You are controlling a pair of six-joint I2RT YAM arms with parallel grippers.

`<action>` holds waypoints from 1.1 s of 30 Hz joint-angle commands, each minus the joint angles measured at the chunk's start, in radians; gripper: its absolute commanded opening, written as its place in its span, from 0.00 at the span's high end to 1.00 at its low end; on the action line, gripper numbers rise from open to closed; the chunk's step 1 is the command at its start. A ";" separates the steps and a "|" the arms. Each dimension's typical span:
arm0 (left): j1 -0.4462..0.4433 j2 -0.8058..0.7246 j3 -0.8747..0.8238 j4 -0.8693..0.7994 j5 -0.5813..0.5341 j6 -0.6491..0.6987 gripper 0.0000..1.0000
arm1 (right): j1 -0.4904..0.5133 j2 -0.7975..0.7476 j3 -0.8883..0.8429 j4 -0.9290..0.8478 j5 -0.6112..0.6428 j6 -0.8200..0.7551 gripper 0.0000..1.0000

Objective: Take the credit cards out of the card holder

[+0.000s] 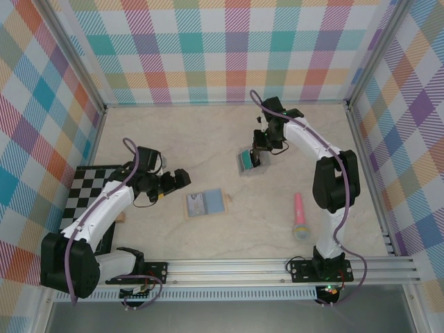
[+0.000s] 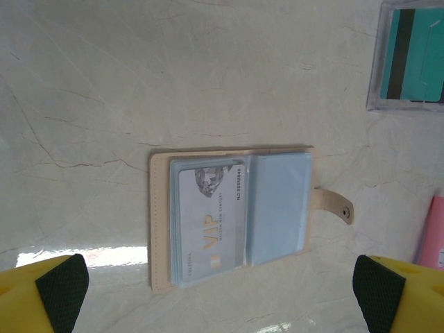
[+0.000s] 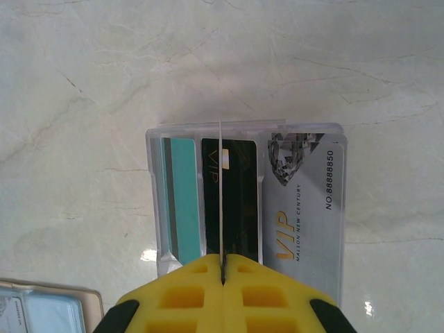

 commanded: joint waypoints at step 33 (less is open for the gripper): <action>-0.058 0.041 -0.132 0.132 0.104 -0.176 0.12 | 0.316 -0.359 -0.414 0.089 -0.074 0.274 0.63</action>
